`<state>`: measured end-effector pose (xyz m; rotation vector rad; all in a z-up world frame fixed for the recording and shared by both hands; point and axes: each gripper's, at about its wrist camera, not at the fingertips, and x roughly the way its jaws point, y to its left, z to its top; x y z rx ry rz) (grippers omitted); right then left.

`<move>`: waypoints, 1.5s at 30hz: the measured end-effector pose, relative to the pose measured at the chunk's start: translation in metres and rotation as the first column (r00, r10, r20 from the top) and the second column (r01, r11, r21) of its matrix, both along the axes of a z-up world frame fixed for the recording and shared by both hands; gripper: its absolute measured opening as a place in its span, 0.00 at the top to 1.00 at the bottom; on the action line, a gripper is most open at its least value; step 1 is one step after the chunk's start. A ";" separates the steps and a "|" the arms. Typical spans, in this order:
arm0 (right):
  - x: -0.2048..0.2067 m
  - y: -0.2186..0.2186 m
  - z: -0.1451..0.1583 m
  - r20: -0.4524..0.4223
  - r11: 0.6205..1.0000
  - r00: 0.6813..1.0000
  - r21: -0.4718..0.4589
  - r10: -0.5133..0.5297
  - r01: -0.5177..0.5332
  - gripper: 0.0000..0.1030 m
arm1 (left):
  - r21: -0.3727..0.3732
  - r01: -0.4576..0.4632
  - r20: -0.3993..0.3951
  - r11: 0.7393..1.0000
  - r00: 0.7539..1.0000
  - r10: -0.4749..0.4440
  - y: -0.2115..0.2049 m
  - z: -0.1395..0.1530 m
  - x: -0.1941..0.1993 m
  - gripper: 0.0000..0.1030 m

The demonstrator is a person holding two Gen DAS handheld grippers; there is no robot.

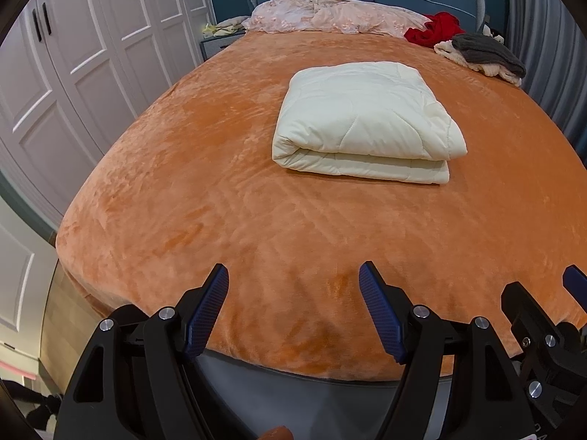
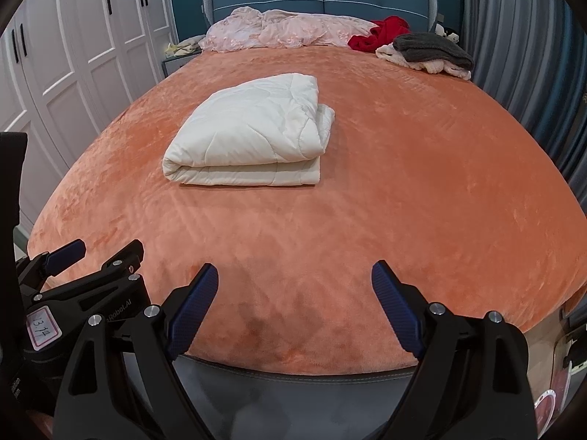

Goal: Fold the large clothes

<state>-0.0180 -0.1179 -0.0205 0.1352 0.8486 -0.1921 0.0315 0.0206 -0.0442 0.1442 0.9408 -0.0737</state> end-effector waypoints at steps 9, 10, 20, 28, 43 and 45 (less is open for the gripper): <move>0.003 0.003 -0.001 -0.007 1.000 1.000 -0.015 0.000 0.000 0.19 | 0.016 -0.002 0.006 1.000 1.000 0.002 -0.002 -0.002 0.002 0.31; 0.004 0.003 -0.001 -0.008 1.000 1.000 -0.015 0.000 0.000 0.19 | 0.019 -0.002 0.008 1.000 1.000 0.002 -0.002 -0.002 0.003 0.31; 0.008 0.003 -0.003 -0.011 1.000 1.000 -0.004 -0.005 0.005 0.19 | 0.035 -0.002 0.008 0.999 1.000 0.001 -0.002 -0.003 0.008 0.31; 0.011 0.003 -0.006 -0.018 1.000 1.000 0.002 -0.007 0.007 0.19 | 0.033 0.000 0.003 0.999 1.000 0.000 -0.002 -0.005 0.010 0.31; 0.013 0.009 -0.011 -0.024 1.000 1.000 -0.003 -0.017 0.017 0.19 | 0.025 -0.003 -0.010 1.000 1.000 0.003 -0.001 -0.012 0.015 0.31; 0.014 0.009 -0.012 -0.027 1.000 0.999 -0.004 -0.018 0.018 0.19 | 0.026 -0.001 -0.017 1.000 1.000 0.001 -0.001 -0.013 0.016 0.31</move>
